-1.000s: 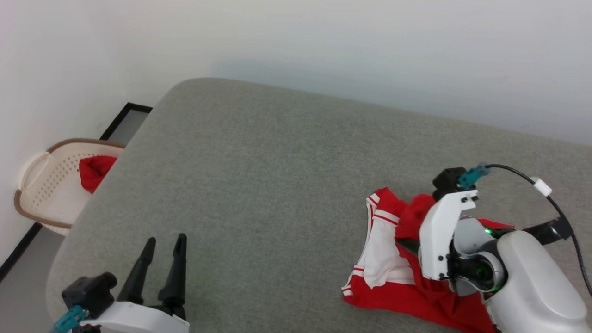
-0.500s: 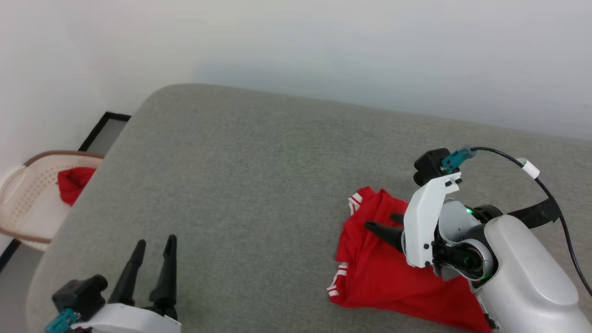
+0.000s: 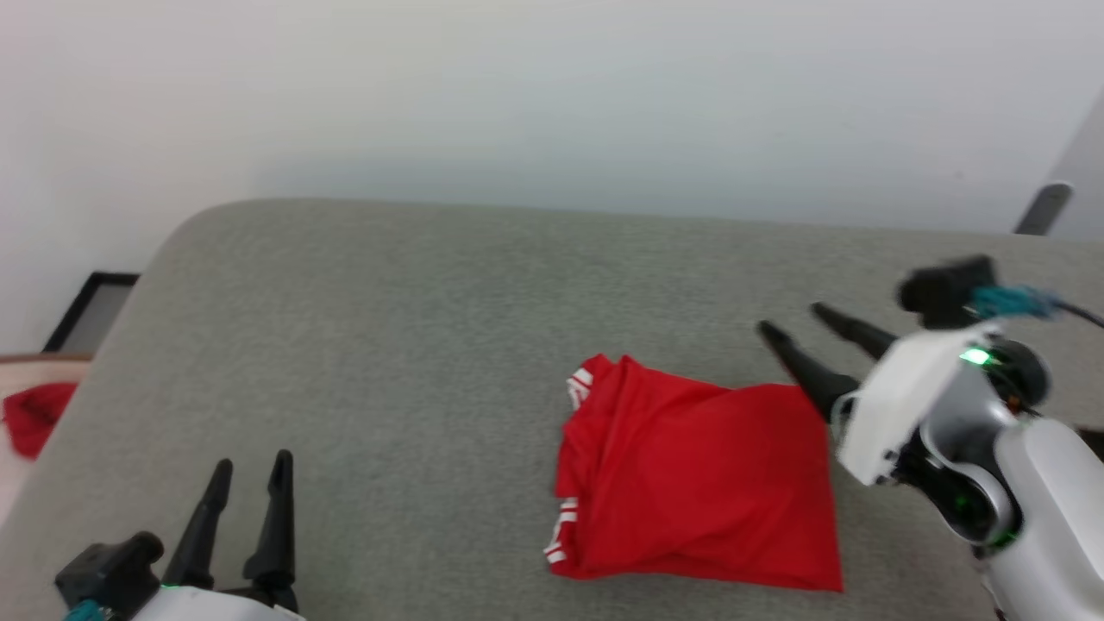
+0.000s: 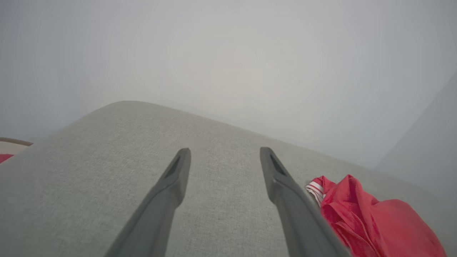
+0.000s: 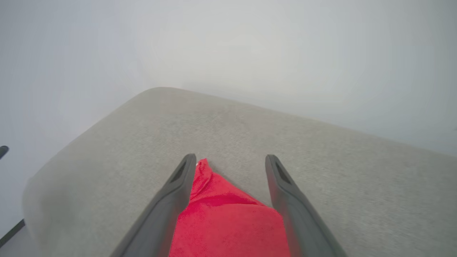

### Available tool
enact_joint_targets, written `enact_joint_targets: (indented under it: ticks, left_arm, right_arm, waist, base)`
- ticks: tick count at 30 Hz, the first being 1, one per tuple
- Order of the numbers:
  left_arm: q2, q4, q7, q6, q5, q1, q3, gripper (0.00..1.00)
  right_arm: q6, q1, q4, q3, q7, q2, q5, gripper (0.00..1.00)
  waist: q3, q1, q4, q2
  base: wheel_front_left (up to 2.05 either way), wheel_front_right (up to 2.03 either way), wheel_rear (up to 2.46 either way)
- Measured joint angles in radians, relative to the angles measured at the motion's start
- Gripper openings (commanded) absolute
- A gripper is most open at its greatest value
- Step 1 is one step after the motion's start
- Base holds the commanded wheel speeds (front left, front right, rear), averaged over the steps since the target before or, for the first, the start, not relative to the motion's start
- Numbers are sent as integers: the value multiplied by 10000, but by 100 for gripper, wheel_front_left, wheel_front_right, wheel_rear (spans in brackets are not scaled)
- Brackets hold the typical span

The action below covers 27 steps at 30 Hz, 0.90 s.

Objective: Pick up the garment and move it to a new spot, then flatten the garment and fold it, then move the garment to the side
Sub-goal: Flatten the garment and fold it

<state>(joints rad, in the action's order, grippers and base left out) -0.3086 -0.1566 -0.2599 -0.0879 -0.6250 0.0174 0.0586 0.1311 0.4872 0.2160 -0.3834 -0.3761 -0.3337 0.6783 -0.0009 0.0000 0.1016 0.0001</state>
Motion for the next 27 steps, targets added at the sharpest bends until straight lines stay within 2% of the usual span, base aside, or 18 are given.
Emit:
enact_joint_targets:
  ticks: [7,12,19,27]
  left_arm:
    - [-71,349,-15,88,282,288,-280,100]
    - [-54,512,-15,77,399,514,-464,100]
    - [33,581,-17,-15,560,760,-683,100]
    - [136,491,-15,-136,652,1095,-997,100]
  right_arm:
    - [0,-853,-685,-439,3559,-1304,-920,100]
    - [0,-1700,-493,-401,5296,-1632,-1011,100]
    - [0,-2723,-125,90,6153,-1825,-1166,100]
    - [0,-3828,-142,1239,6353,-1595,-1429,100]
  waist:
    - [-100,0,-688,0]
    - [-201,0,-1067,0]
    - [-379,0,-1356,0]
    - [-566,0,-1491,0]
  base:
    - [0,0,0]
    - [0,0,0]
    - [0,0,0]
    - [0,0,0]
